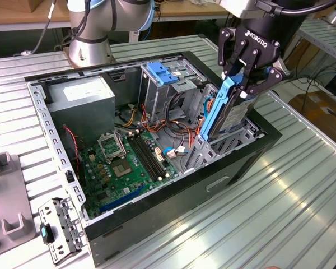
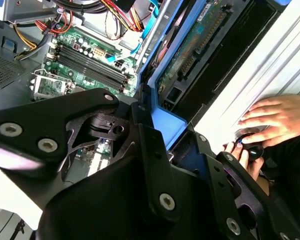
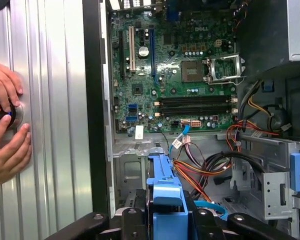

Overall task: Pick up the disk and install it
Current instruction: 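Insert the disk into the insertion slot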

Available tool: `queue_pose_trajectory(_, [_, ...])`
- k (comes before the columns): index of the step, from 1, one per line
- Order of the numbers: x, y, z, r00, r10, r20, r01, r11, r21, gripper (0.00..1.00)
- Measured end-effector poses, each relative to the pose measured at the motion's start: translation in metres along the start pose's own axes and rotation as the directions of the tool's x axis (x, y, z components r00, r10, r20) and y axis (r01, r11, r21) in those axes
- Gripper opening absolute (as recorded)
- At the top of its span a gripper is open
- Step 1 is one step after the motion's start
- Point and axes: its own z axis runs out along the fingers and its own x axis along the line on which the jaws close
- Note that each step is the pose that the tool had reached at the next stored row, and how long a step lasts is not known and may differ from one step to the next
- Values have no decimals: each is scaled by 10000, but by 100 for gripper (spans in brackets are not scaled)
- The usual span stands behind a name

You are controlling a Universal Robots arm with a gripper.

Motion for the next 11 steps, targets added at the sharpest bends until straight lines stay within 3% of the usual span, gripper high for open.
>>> queue_pose_trajectory(11, [-2, -1, 93, 10000, 0, 0, 0, 10000, -1, 37])
